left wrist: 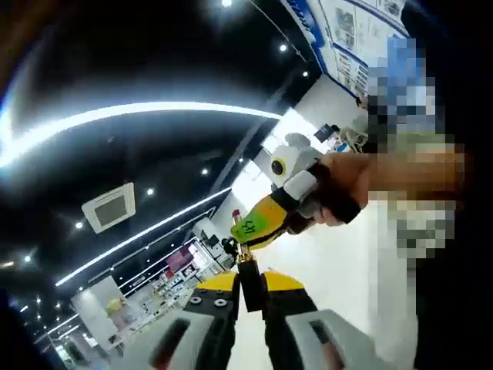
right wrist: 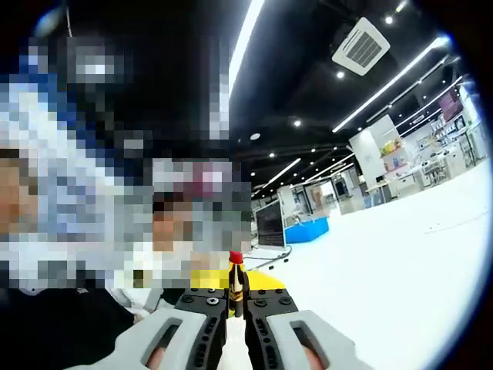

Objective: Unscrew the lipstick cap, remove the lipstick, and put the cap back on the lipstick

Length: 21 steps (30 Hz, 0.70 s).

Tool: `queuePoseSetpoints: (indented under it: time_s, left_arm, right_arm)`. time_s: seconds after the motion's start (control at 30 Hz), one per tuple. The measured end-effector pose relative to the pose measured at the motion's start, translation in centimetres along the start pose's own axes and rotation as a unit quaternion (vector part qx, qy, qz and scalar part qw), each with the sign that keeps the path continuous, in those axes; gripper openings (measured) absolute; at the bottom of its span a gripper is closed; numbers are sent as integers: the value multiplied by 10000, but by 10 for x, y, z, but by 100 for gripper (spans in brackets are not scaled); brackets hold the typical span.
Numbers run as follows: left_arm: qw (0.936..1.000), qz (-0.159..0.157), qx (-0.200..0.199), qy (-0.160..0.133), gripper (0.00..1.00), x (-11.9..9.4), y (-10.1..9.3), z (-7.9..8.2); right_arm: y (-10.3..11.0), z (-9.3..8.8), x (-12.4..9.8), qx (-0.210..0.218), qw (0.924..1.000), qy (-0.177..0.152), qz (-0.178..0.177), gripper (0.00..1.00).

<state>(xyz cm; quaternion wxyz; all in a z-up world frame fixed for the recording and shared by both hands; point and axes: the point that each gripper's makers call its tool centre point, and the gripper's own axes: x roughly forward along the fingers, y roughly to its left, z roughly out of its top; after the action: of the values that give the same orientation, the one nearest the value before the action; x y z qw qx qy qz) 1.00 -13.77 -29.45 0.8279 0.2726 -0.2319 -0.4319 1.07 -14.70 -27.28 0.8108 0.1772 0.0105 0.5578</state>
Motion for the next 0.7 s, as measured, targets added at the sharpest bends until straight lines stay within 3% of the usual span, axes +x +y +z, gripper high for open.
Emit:
queuePoseSetpoints:
  time_s: [0.5,0.7]
  left_arm:
    - [9999,-130,-98,-33,13,1,0,-5]
    - [9965,-462,-674,-175,14,4,-4,-7]
  right_arm:
    - [-2,-4,1,34,10000,56,-48,5]
    - [-2,-6,-1,23,9999,118,-55,5]
